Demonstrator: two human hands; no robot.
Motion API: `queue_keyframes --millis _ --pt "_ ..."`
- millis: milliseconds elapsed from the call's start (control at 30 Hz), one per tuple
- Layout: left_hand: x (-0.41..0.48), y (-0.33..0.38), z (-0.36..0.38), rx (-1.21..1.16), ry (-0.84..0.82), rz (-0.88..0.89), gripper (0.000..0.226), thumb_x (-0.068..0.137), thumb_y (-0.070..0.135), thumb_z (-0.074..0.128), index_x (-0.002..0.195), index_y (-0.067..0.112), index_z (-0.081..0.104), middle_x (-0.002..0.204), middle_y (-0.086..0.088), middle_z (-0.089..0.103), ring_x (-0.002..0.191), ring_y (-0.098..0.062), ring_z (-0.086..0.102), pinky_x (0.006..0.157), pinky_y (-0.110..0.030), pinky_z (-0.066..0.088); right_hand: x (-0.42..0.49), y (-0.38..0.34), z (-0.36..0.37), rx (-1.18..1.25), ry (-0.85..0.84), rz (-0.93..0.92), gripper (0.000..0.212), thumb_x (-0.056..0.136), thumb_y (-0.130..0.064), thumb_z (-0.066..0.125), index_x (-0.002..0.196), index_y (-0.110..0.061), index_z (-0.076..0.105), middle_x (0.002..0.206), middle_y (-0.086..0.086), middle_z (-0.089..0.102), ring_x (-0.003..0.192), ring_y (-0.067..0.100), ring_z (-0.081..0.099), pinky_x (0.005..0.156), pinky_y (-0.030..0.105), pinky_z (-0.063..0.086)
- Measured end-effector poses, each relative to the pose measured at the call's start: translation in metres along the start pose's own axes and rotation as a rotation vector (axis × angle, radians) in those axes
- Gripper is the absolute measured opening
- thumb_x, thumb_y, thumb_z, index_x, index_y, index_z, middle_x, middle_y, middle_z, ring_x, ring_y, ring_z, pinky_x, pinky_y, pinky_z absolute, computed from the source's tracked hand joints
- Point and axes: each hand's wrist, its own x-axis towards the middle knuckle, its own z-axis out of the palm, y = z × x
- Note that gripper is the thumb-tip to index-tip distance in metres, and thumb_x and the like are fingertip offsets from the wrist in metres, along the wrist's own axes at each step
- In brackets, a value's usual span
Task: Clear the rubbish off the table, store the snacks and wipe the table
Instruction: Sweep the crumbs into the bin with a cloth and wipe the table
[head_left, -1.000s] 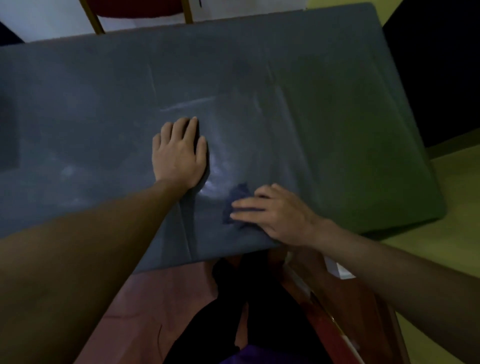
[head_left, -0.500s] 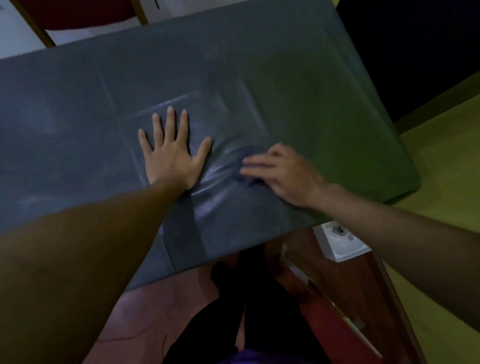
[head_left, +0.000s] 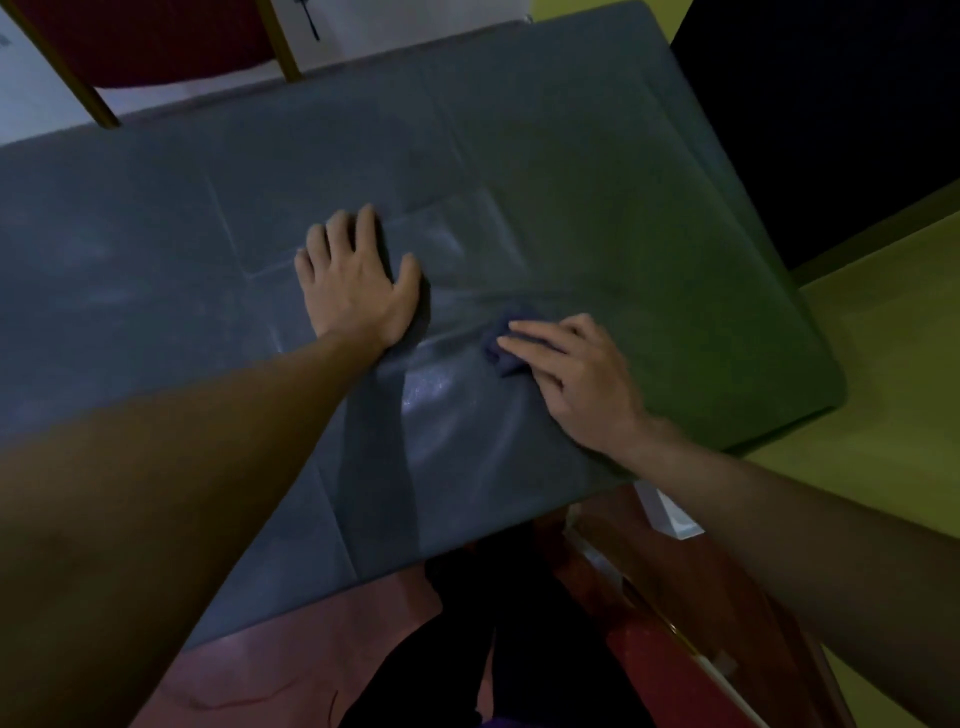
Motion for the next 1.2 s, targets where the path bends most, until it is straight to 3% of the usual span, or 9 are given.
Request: queue_keyframes --millis 100,233,433,633,833,933,1100,1200 --pt "0.018 0.004 0.009 -0.016 -0.067 -0.01 0.071 0.093 0.059 0.031 0.154 0.024 0.022 0.162 -0.005 0.019 0.149 -0.036 0.007 0.121 -0.054 0.004 -0.013 -0.011 -0.001 -0.024 -0.147 -0.214 0.039 0.095 -0.017 0.053 0.131 -0.027 0.068 0.137 -0.009 0.062 0.096 0.024 0.051 0.079 0.044 0.048" --pt "0.028 0.007 0.019 0.055 -0.122 -0.057 0.074 0.094 0.064 0.013 0.158 0.027 0.004 0.166 -0.001 -0.001 0.151 -0.034 -0.011 0.12 -0.057 -0.006 0.011 0.02 -0.014 -0.039 -0.276 -0.378 0.042 0.095 -0.018 0.051 0.133 -0.028 0.066 0.139 -0.009 0.061 0.099 0.024 0.052 0.08 0.041 0.048" --pt "0.027 0.013 0.018 0.078 -0.13 -0.074 0.072 0.095 0.063 0.013 0.158 0.028 0.003 0.166 0.002 -0.005 0.151 -0.032 -0.012 0.119 -0.058 -0.004 0.093 0.06 0.004 -0.016 -0.091 -0.089 0.041 0.093 -0.01 0.058 0.13 -0.024 0.069 0.135 -0.006 0.064 0.095 0.026 0.051 0.081 0.049 0.048" --pt "0.029 0.016 0.018 0.11 -0.144 -0.091 0.072 0.096 0.062 0.013 0.158 0.027 0.0 0.166 0.002 -0.007 0.151 -0.032 -0.013 0.12 -0.057 -0.004 0.12 0.077 -0.011 -0.012 -0.301 -0.444 0.042 0.096 -0.015 0.056 0.135 -0.025 0.064 0.139 -0.007 0.061 0.098 0.025 0.051 0.084 0.042 0.047" --pt "0.033 0.015 0.015 0.093 -0.184 -0.094 0.072 0.097 0.063 0.013 0.157 0.028 -0.005 0.166 0.001 -0.009 0.15 -0.031 -0.017 0.12 -0.057 -0.003 0.239 0.096 0.017 -0.023 -0.183 -0.306 0.036 0.097 -0.017 0.054 0.129 -0.024 0.069 0.133 -0.006 0.066 0.093 0.026 0.05 0.083 0.045 0.048" --pt "0.033 0.014 0.014 0.095 -0.198 -0.087 0.073 0.097 0.063 0.013 0.157 0.027 -0.005 0.166 0.0 -0.01 0.15 -0.032 -0.017 0.12 -0.058 -0.003 0.249 0.088 0.028 -0.012 -0.111 -0.215 0.036 0.096 -0.012 0.056 0.126 -0.022 0.071 0.13 -0.006 0.067 0.091 0.028 0.052 0.081 0.047 0.048" --pt "0.036 0.013 0.013 0.102 -0.212 -0.086 0.073 0.097 0.062 0.016 0.158 0.026 -0.004 0.166 -0.001 -0.009 0.15 -0.033 -0.017 0.119 -0.059 -0.001 0.257 0.093 0.024 0.021 -0.181 -0.394 0.034 0.098 -0.014 0.057 0.127 -0.024 0.07 0.132 -0.007 0.066 0.094 0.027 0.053 0.08 0.045 0.046" --pt "0.037 0.012 0.012 0.102 -0.227 -0.093 0.073 0.098 0.062 0.017 0.158 0.027 -0.005 0.166 -0.001 -0.01 0.15 -0.033 -0.017 0.119 -0.06 -0.001 0.299 0.093 0.033 -0.008 -0.206 -0.364 0.036 0.098 -0.018 0.051 0.128 -0.026 0.069 0.133 -0.008 0.065 0.096 0.027 0.051 0.083 0.045 0.045"
